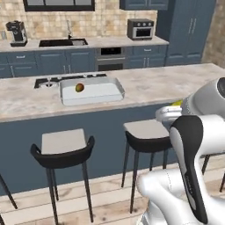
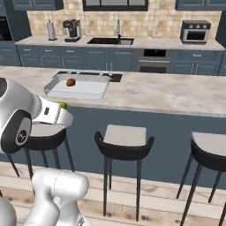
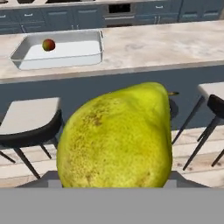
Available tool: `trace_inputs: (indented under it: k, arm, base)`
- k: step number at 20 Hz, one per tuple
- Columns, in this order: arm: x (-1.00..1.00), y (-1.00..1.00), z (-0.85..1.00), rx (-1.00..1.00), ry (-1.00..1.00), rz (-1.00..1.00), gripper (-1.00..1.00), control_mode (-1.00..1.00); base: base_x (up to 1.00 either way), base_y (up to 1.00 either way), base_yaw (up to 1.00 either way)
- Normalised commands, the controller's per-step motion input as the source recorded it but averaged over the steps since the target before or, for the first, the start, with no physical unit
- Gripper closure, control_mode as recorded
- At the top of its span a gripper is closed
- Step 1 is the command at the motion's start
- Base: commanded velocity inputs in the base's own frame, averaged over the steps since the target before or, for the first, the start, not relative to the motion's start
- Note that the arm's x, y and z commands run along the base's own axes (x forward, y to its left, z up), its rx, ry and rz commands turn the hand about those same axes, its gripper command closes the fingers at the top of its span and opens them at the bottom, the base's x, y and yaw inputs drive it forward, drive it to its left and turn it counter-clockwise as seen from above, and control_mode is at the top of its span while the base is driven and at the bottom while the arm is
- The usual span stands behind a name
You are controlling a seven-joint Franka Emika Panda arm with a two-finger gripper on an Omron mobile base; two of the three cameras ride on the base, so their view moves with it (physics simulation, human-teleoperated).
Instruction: Pick the mango and pear from the fridge and place them inside the tupperware on the counter.
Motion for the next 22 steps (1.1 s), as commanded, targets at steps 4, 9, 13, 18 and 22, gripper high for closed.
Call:
trace_inputs:
  k: [4, 9, 13, 18, 22]
  arm:
    - [0.00, 0.00, 0.00, 0.00, 0.00, 0.00, 1.00, 1.00]
    - [0.00, 0.00, 0.00, 0.00, 0.00, 0.00, 1.00, 1.00]
    - [0.00, 0.00, 0.00, 0.00, 0.00, 0.00, 1.00, 1.00]
    - [0.00, 0.00, 0.00, 0.00, 0.00, 0.00, 1.00, 1.00]
    - [0.00, 0.00, 0.00, 0.00, 0.00, 0.00, 1.00, 1.00]
  base:
    - [0.64, 0.65, 0.28]
    - [0.75, -0.03, 0.06]
    - [0.73, -0.22, 0.00]
    - [0.83, 0.00, 0.00]
    - [0.97, 0.01, 0.00]
